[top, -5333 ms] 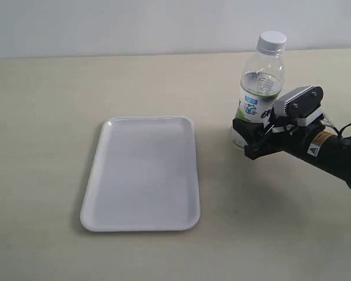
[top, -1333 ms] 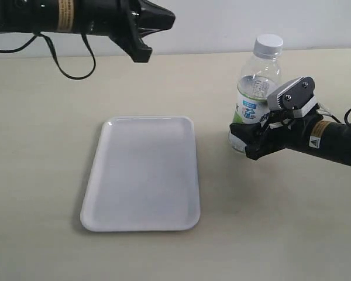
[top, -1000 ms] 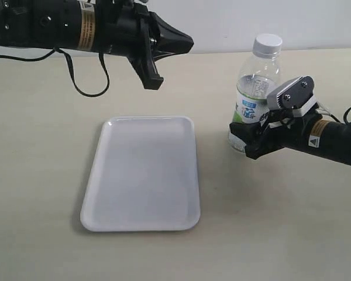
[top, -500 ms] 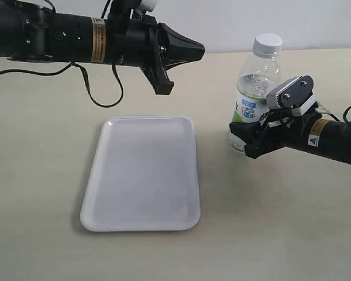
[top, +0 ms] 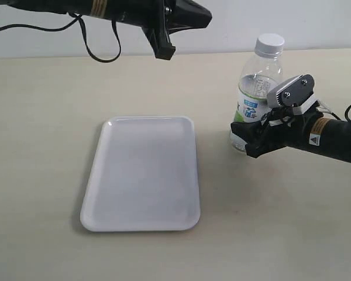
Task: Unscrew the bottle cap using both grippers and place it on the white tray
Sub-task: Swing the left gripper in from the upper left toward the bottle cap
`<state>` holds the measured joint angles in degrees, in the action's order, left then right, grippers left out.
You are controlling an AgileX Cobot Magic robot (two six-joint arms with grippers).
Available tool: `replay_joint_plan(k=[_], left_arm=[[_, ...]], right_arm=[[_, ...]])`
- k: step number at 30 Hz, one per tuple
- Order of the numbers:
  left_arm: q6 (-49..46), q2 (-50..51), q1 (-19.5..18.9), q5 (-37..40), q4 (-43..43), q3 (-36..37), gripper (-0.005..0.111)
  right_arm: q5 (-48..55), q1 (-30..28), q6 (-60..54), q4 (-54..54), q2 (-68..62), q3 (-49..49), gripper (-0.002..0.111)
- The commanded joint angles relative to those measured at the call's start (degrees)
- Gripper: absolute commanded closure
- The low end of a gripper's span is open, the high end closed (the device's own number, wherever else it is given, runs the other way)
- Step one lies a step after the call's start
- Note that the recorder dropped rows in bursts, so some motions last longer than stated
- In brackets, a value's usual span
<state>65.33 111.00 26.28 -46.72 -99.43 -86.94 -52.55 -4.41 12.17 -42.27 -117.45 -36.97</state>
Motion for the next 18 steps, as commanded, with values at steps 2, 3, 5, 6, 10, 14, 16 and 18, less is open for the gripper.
replay_joint_plan(k=[2, 3, 5, 6, 10, 14, 16, 18], left_arm=[[-15.82, -0.37, 0.65, 3.38, -0.51, -0.94, 0.107], [-19.33, -0.37, 0.81, 6.39, -0.51, -0.94, 0.107], [-25.49, -0.37, 1.31, 14.94, -0.51, -0.94, 0.107], [-27.83, -0.26, 1.85, 21.39, -0.51, -0.94, 0.107], [-33.66, 0.26, 6.10, 54.34, -0.51, -0.94, 0.107], [-50.48, 0.52, 11.29, 73.91, 11.32, -0.94, 0.107], [-71.27, 0.52, 13.72, 77.93, 30.30, -1.51, 0.107], [-89.48, 0.52, 15.07, 79.79, 49.69, -2.59, 0.107]], right_arm=[[0.75, -0.29, -1.59, -0.36, 0.61, -0.13, 0.108], [0.75, -0.29, -1.56, -0.25, 0.61, -0.13, 0.108], [0.75, -0.29, -1.56, -0.14, 0.61, -0.13, 0.108], [0.75, -0.29, -1.56, -0.14, 0.61, -0.13, 0.108], [0.75, -0.29, -1.84, -0.15, 0.61, -0.13, 0.108], [0.75, -0.29, -1.97, -0.15, 0.61, -0.13, 0.108], [0.75, -0.29, -1.97, -0.15, 0.61, -0.13, 0.108], [0.75, -0.29, -1.97, -0.15, 0.61, -0.13, 0.108]])
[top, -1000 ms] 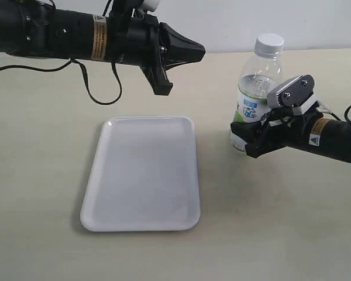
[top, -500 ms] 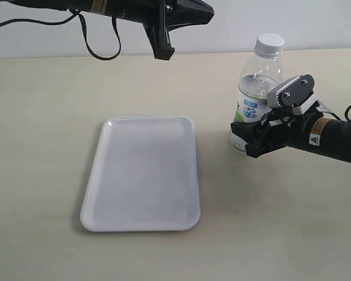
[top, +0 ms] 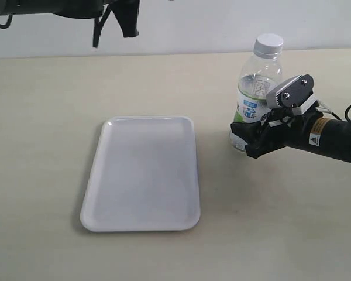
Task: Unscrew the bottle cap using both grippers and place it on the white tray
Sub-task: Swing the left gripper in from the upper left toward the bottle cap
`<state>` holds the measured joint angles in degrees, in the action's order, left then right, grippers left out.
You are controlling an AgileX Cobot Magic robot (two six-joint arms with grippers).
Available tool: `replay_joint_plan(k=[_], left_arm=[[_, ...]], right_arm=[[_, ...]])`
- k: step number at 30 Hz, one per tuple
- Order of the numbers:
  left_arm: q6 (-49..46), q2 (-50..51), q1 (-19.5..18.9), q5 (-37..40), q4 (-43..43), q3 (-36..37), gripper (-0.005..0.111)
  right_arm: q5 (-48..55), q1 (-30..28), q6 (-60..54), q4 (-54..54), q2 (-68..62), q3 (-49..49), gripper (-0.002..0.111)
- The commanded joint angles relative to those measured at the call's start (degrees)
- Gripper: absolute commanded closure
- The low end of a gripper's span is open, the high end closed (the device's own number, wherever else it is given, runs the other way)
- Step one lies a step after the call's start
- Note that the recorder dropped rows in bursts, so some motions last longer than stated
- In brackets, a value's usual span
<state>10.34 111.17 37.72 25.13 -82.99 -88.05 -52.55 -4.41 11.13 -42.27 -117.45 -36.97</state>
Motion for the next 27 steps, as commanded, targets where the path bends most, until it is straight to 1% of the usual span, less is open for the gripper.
replay_joint_plan(k=[1, 2, 3, 5, 6, 8, 9, 12, 16, 18, 22, 24, 27], left_arm=[[-39.87, 0.34, 3.62, 7.62, 40.03, -2.01, 0.107], [-43.98, 0.34, 3.62, 6.74, 46.03, -2.45, 0.107], [-48.52, 0.34, 3.62, 5.17, 54.24, -3.15, 0.107], [-55.61, 0.34, 3.19, 4.50, 66.64, -4.36, 0.107], [-62.41, 0.34, 2.91, 5.18, 74.11, -5.47, 0.107], [-71.08, 0.34, 2.81, 7.42, 87.55, -7.19, 0.107], [-74.10, 0.34, 2.65, 9.68, 92.67, -8.16, 0.107], [-81.98, 0.34, 2.17, 15.80, 105.11, -10.83, 0.107], [-88.40, 0.34, -0.09, 19.32, 120.02, -13.01, 0.107], [-93.86, 0.34, -2.18, 22.01, 129.67, -13.25, 0.107], [-103.71, 2.01, -6.47, 29.07, 146.13, -13.25, 0.107], [-104.52, 2.91, -7.64, 29.16, 149.52, -13.25, 0.107], [-104.52, 4.54, -7.93, 26.43, 149.41, -13.25, 0.107]], right_arm=[[0.75, -0.29, -0.94, -0.15, 0.61, -0.13, 0.108], [0.75, -0.29, -0.94, -0.15, 0.61, -0.13, 0.108], [0.75, -0.29, -0.94, -0.15, 0.61, -0.13, 0.108], [0.75, -0.29, -0.91, -0.27, 0.61, -0.13, 0.108], [0.75, -0.29, -0.91, -0.27, 0.61, -0.13, 0.108], [0.75, -0.29, -0.91, -0.27, 0.61, -0.13, 0.108], [0.75, -0.29, -0.91, -0.27, 0.61, -0.13, 0.108], [0.75, -0.29, -0.91, -0.27, 0.61, -0.13, 0.108], [0.75, -0.29, -0.91, -0.30, 0.61, -0.13, 0.108], [0.75, -0.29, -0.91, -0.30, 0.61, -0.13, 0.108], [0.75, -0.29, -0.91, -0.30, 0.61, -0.13, 0.108], [0.75, -0.29, -0.91, -0.30, 0.61, -0.13, 0.108], [0.64, -0.29, -0.91, -0.31, 0.61, -0.13, 0.108]])
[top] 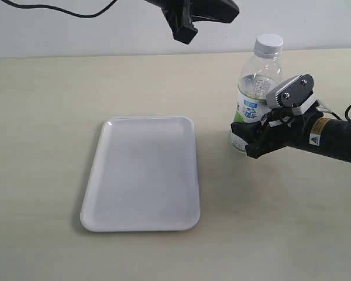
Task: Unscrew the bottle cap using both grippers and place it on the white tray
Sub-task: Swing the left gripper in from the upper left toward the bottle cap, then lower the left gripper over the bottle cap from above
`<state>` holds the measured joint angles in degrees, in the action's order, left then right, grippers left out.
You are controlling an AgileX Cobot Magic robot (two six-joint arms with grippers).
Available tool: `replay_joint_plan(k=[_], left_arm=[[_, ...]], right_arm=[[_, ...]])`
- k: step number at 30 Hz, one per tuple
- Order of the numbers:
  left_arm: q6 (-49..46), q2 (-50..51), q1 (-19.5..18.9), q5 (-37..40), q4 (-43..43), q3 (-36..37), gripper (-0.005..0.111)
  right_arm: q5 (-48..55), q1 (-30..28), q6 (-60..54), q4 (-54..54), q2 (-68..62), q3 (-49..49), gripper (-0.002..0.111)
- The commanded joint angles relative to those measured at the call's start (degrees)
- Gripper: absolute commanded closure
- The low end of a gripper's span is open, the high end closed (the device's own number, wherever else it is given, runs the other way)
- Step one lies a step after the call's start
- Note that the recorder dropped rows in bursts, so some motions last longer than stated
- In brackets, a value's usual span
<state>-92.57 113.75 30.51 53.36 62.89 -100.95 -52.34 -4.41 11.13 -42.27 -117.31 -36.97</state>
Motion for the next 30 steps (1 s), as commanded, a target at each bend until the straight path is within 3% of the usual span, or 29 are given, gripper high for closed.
replay_joint_plan(k=[1, 3, 7, 9, 12, 15, 25, 30], left_arm=[[-1.60, 2.37, -0.72, -1.79, 3.53, -0.35, 0.106], [-1.60, 3.59, -0.61, -1.79, 5.59, -0.35, 0.097], [-1.60, 4.15, -0.51, -0.80, 7.62, -0.35, 0.048], [-1.22, 4.15, 0.22, -0.80, 9.20, -0.35, 0.036], [-1.22, 4.30, 2.80, -1.80, 9.21, -0.35, 0.035], [-1.22, 5.12, 4.85, -8.86, 8.97, -0.35, 0.035], [-0.05, 5.45, 4.95, -10.40, 8.01, -0.35, 0.035], [3.60, 3.97, 4.95, -11.19, -3.25, -3.02, 0.035]], right_arm=[[0.43, -0.29, -0.91, -0.31, 0.48, -0.13, 0.108], [0.43, -0.29, -0.91, -0.31, 0.48, -0.13, 0.108], [0.43, -0.29, -0.91, -0.18, 0.48, -0.13, 0.108], [0.43, -0.29, -0.91, -0.18, 0.48, -0.13, 0.108], [0.43, -0.29, -0.91, 0.08, 0.48, -0.13, 0.108], [0.43, -0.29, -0.91, 0.08, 0.48, -0.13, 0.108], [0.21, -0.29, -0.91, 0.07, 0.48, -0.13, 0.108], [0.21, -0.29, -0.91, 0.07, 0.48, -0.13, 0.108]])
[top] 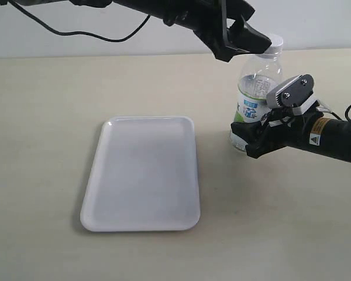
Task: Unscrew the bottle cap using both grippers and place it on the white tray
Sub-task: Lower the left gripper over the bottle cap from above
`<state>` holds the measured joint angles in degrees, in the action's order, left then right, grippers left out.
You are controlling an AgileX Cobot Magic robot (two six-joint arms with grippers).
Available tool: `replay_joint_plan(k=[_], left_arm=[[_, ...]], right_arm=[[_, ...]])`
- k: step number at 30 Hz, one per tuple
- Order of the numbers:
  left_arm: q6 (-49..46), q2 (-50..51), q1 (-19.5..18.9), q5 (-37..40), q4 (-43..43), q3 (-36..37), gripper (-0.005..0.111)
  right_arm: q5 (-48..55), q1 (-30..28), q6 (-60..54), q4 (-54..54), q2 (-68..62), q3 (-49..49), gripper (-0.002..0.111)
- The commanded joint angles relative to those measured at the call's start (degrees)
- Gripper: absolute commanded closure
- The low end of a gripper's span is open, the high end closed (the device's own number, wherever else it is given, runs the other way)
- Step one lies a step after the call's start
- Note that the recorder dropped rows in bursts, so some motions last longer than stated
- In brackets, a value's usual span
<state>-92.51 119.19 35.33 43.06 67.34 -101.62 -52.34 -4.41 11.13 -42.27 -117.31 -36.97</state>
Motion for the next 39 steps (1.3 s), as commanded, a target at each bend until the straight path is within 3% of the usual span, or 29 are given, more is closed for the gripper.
replay_joint_plan(k=[1, 6, 10, 20, 23, 28, 33, 39], left_arm=[[4.48, -1.70, 0.13, -0.89, -9.57, -2.96, 0.035], [6.70, -1.90, 0.48, 1.53, -23.64, -5.95, 0.036], [9.69, -1.90, 1.37, 3.50, -33.51, -9.06, 0.045], [9.83, -3.13, 1.82, 4.61, -35.91, -9.61, 0.069], [10.81, -4.17, 2.33, 5.04, -37.93, -9.61, 0.061], [15.20, -6.14, 4.16, 6.30, -43.39, -9.61, 0.036], [17.96, -6.55, 6.39, 9.37, -52.01, -9.61, 0.037], [16.65, -6.55, 6.51, 11.25, -52.80, -9.61, 0.037]], right_arm=[[0.21, -0.29, -0.91, 0.07, 0.48, -0.13, 0.108], [-0.06, -0.29, -0.91, 0.07, 0.48, -0.13, 0.108], [-0.06, -0.29, -0.91, 0.07, 0.48, -0.13, 0.108], [0.88, -0.29, -5.01, -0.22, 0.48, -0.13, 0.108], [1.44, -0.29, -7.32, -0.22, 0.48, -0.13, 0.108], [1.74, -0.29, -9.94, -0.31, 0.58, -0.13, 0.108], [3.56, -0.29, -11.13, -0.39, 3.03, -0.03, 0.108], [6.17, -0.29, -11.72, -1.49, 6.20, -0.02, 0.108]])
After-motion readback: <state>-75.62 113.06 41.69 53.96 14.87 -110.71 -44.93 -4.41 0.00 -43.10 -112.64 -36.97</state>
